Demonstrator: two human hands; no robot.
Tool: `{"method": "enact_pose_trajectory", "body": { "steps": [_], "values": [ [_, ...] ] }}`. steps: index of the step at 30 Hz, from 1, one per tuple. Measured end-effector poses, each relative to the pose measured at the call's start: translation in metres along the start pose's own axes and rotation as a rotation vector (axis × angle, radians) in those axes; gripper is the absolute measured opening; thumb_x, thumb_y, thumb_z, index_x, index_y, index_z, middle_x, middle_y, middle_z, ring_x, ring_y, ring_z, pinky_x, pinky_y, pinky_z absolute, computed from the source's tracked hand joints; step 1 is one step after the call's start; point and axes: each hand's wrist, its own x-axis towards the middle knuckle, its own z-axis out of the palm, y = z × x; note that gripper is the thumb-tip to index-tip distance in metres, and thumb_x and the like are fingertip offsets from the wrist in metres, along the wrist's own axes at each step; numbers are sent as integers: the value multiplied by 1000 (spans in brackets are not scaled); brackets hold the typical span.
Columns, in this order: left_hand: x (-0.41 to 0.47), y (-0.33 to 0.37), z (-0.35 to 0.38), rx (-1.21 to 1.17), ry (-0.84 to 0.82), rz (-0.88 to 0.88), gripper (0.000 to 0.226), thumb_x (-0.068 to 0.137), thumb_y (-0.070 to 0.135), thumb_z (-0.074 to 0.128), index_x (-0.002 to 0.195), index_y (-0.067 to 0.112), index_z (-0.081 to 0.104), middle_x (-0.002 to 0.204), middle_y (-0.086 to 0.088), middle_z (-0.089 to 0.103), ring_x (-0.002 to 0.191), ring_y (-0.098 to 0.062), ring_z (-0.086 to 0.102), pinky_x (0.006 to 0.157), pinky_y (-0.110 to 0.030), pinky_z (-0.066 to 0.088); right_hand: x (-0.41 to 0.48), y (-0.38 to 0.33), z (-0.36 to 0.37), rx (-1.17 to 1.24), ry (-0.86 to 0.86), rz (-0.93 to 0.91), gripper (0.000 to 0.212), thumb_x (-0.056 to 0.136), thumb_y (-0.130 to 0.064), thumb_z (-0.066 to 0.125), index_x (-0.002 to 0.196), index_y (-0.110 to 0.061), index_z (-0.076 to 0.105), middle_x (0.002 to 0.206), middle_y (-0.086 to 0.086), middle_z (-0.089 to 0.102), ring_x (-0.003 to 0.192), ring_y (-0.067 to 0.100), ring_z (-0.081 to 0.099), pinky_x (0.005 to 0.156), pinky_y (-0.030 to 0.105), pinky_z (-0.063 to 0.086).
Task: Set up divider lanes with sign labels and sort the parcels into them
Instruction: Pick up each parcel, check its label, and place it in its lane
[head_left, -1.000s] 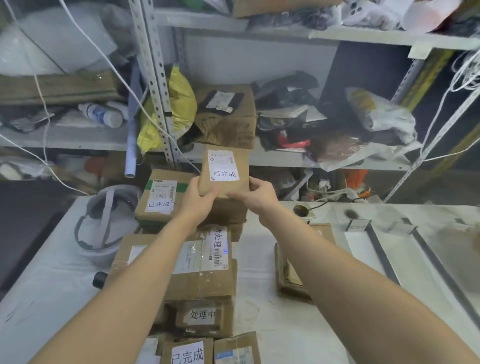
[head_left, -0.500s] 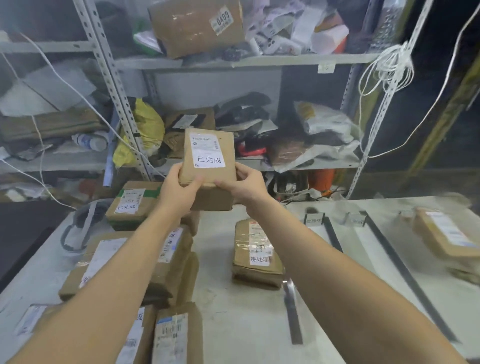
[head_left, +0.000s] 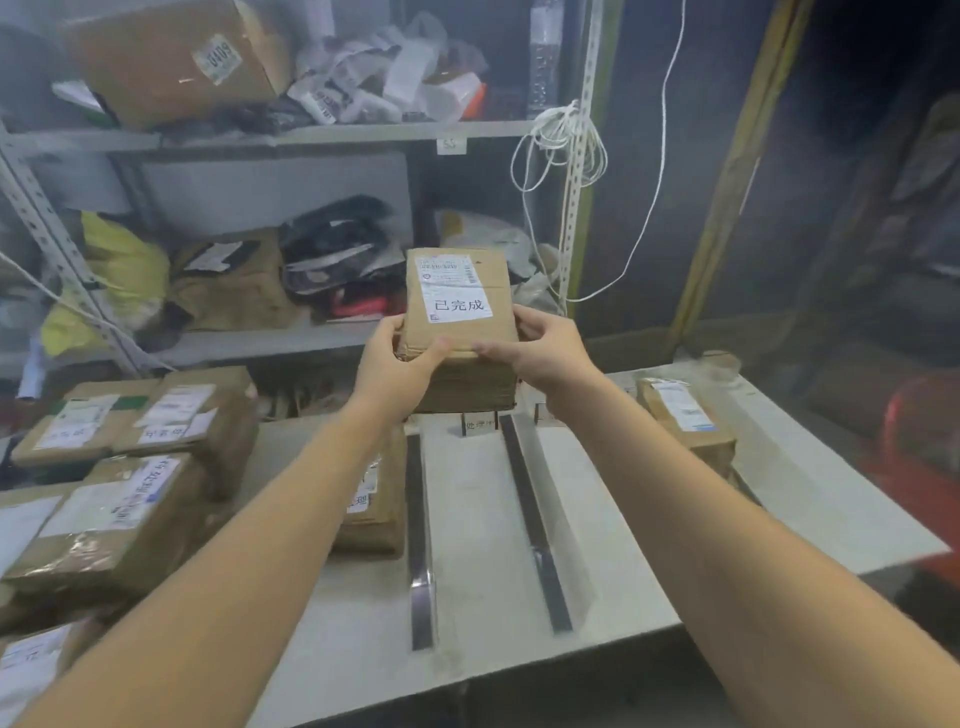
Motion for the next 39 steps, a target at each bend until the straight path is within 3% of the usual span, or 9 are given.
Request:
{"method": "enact_pose_trajectory", "body": {
  "steps": [6, 9, 12, 15, 20, 25, 30, 35, 39],
  "values": [
    [-6, -14, 107, -95, -136, -89, 46, 85, 29, 75, 124, 21, 53, 113, 5, 64, 99, -8, 61, 70, -19, 47, -1, 38, -96, -34, 107, 105, 68, 73, -2, 84, 136, -12, 59, 120, -1, 71, 106, 17, 69, 98, 36, 55],
    [-1, -32, 152, -118, -198, -147, 40, 86, 25, 75, 119, 24, 51, 106, 11, 63, 90, 1, 58, 65, -14, 44, 6, 64, -133, -65, 130, 166, 67, 74, -1, 83, 136, -13, 58, 118, -5, 72, 105, 14, 70, 99, 35, 54],
    [5, -58, 189, -139, -233, -233, 45, 83, 25, 78, 119, 24, 52, 108, 10, 63, 95, -4, 59, 73, -22, 50, 22, 93, -162, -101, 114, 227, 72, 71, 0, 84, 136, -11, 57, 116, -6, 72, 106, 12, 70, 100, 36, 53],
    [14, -87, 218, -120, -235, -321, 46, 79, 27, 81, 117, 25, 54, 111, 7, 65, 100, -10, 62, 85, -33, 56, 40, 122, -179, -100, 101, 296, 71, 74, 6, 80, 138, -12, 56, 117, -6, 71, 102, 6, 69, 88, 20, 54],
    [19, -123, 247, -64, -196, -396, 45, 76, 26, 84, 110, 24, 55, 109, 5, 66, 99, -12, 63, 87, -35, 55, 60, 167, -190, -129, 65, 382, 75, 75, 6, 80, 142, -9, 51, 133, 1, 63, 111, 9, 64, 95, 23, 50],
    [10, -135, 266, -27, -166, -498, 46, 76, 24, 82, 111, 24, 54, 111, 6, 61, 100, -13, 61, 84, -36, 55, 63, 190, -200, -100, 16, 472, 69, 79, 9, 75, 142, -6, 51, 105, -12, 67, 88, -11, 64, 73, 11, 53],
    [7, -142, 287, -13, -102, -576, 43, 79, 13, 78, 113, 20, 52, 106, 10, 60, 95, -7, 61, 86, -32, 54, 71, 217, -210, -70, -23, 518, 68, 78, 7, 77, 140, -9, 54, 112, -6, 69, 105, 10, 67, 93, 25, 54],
    [-3, -154, 307, 23, -24, -632, 41, 80, 8, 75, 111, 22, 52, 107, 8, 63, 95, -9, 62, 83, -29, 54, 72, 243, -217, -77, -75, 558, 61, 81, 7, 74, 136, -13, 57, 112, -10, 70, 106, 11, 66, 86, 23, 54],
    [-8, -168, 320, 55, -19, -674, 43, 83, 8, 71, 115, 23, 47, 108, 7, 62, 98, -12, 61, 78, -26, 52, 73, 259, -216, -122, -83, 542, 58, 81, 8, 72, 133, -14, 58, 123, -2, 69, 110, 13, 66, 96, 29, 53]
  ]
}}
